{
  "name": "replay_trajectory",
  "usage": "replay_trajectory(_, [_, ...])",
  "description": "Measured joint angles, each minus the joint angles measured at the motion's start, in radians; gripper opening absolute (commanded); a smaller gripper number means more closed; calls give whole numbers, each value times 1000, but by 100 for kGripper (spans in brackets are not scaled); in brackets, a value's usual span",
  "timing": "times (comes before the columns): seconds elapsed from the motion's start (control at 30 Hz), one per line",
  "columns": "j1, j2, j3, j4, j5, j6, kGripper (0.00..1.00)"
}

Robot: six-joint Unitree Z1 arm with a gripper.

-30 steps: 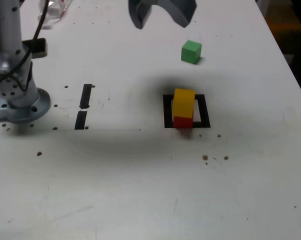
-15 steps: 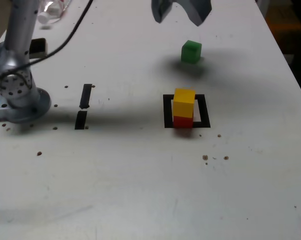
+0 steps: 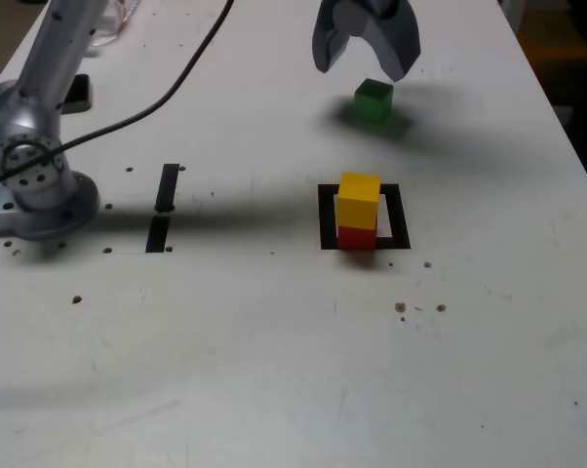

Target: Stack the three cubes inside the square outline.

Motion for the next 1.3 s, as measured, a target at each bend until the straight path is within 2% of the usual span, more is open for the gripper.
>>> replay_trajectory(0.17, [1,40,-26,-1,-18,8,95])
replay_trajectory(0.37, [10,112,-71,-1,-58,23,94])
replay_trajectory(0.5, [16,138,-88,-1,-62,26,89])
replay_trajectory(0.57, [25,152,-99,1,-62,27,84])
replay_trajectory(0.63, [36,166,-102,5,-63,27,74])
replay_trajectory(0.83, [65,180,-106,6,-67,25,32])
replay_trajectory(0.87, [66,180,-107,5,-67,25,29])
replay_trajectory(0.93, [68,180,-109,2,-73,24,26])
replay_trajectory(1.13, [71,174,-107,2,-100,21,26])
replay_trajectory(1.3, [71,137,-71,1,-99,4,26])
